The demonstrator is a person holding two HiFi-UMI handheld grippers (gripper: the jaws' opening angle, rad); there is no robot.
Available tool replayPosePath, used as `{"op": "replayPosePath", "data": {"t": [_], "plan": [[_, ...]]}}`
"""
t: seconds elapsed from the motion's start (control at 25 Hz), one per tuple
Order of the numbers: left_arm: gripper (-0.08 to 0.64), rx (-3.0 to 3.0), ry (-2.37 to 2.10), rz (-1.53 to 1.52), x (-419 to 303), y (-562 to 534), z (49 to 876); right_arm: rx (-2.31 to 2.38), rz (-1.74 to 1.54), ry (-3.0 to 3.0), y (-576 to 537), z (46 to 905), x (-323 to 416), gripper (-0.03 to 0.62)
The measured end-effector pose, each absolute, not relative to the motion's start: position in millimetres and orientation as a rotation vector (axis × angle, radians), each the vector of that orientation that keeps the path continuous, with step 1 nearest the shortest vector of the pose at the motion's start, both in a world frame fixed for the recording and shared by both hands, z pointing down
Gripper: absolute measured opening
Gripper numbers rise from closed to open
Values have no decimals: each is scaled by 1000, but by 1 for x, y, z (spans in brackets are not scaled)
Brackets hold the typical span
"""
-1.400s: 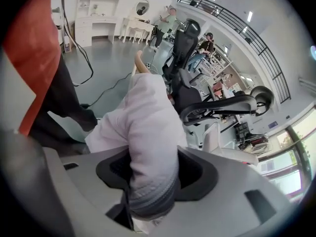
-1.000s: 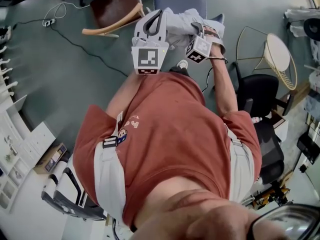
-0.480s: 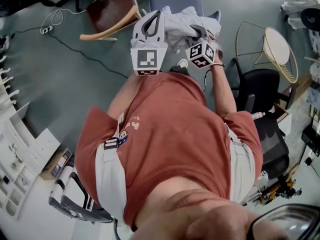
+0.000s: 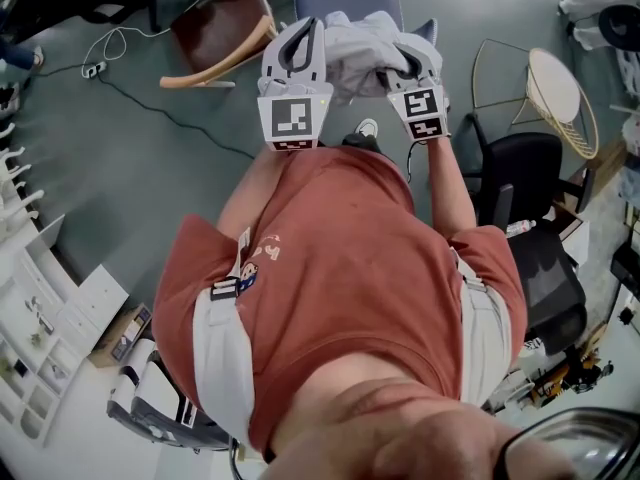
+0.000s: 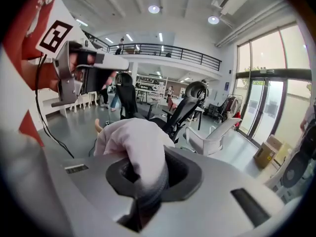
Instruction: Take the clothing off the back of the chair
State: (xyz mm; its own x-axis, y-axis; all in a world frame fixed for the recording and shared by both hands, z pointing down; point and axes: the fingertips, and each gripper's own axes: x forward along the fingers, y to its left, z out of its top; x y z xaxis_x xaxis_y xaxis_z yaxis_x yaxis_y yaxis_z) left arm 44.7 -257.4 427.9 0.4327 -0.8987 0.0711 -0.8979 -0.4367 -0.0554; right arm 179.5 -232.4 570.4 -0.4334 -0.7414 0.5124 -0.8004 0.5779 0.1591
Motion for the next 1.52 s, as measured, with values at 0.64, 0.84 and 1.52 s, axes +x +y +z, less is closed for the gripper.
{"op": "replayPosePath", "data": {"t": [0.64, 0.84, 1.52], "plan": [[14, -2607, 1635, -15, 46, -263, 386, 1554, 115, -2495, -240, 444, 203, 60], [15, -2584, 1642, 15, 44, -264, 375, 1639, 70, -2571, -243, 392, 211, 60], [14, -2480, 1687, 180, 18, -266, 298, 2142, -331, -2468, -220, 237, 240, 61]]}}
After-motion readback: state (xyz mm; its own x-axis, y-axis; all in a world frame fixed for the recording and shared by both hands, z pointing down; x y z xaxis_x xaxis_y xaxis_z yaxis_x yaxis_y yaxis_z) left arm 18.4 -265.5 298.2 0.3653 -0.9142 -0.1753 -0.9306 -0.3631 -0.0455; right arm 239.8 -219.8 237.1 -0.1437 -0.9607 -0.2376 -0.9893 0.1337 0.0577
